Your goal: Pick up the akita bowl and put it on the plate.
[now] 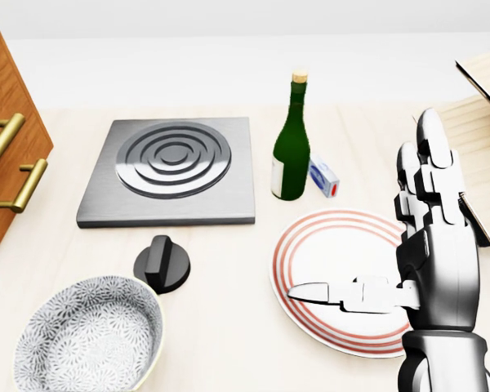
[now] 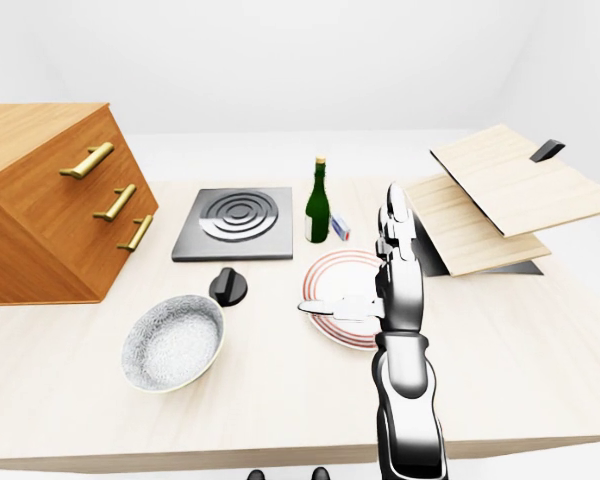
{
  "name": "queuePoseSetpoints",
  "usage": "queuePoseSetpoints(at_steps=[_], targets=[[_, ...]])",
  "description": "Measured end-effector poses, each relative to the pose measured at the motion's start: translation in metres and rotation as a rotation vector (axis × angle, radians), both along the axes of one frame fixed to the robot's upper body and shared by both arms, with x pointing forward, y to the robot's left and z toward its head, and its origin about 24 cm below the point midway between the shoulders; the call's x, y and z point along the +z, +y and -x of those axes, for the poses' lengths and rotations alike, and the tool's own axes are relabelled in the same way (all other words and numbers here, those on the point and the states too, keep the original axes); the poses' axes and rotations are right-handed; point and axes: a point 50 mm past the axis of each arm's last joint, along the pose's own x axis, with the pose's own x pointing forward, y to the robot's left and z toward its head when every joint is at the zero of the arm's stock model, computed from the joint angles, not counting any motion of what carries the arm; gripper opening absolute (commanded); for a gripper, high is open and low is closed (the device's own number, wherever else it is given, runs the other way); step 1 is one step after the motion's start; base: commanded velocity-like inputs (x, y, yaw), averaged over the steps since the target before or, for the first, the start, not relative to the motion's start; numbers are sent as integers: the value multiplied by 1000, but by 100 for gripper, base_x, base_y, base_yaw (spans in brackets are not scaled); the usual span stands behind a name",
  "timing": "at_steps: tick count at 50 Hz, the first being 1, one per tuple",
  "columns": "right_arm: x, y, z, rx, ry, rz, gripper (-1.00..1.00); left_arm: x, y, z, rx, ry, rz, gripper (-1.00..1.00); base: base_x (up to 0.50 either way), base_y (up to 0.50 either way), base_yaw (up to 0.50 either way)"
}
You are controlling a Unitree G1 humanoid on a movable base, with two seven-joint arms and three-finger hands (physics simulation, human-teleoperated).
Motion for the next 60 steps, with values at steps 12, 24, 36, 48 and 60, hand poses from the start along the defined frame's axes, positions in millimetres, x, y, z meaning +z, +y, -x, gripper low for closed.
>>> queuePoseSetpoints(at_steps=[12, 24, 36, 48, 60], targets=[[0, -1, 0, -2, -1, 3, 96, 0, 0, 0, -1, -2, 2, 100, 34, 0, 0], [1, -2, 1, -7, -5, 0, 96, 0, 0, 0, 1, -3, 2, 100, 34, 0, 0], [1, -1, 1, -5, -3, 6, 96, 0, 0, 0, 2, -3, 3, 100, 23, 0, 0], [7, 9, 3, 40, -28, 66, 96, 0, 0, 0, 3, -4, 3, 100, 0, 0, 0], [17, 22, 8, 72, -75, 175, 96, 0, 0, 0, 4, -4, 3, 100, 0, 0, 0]])
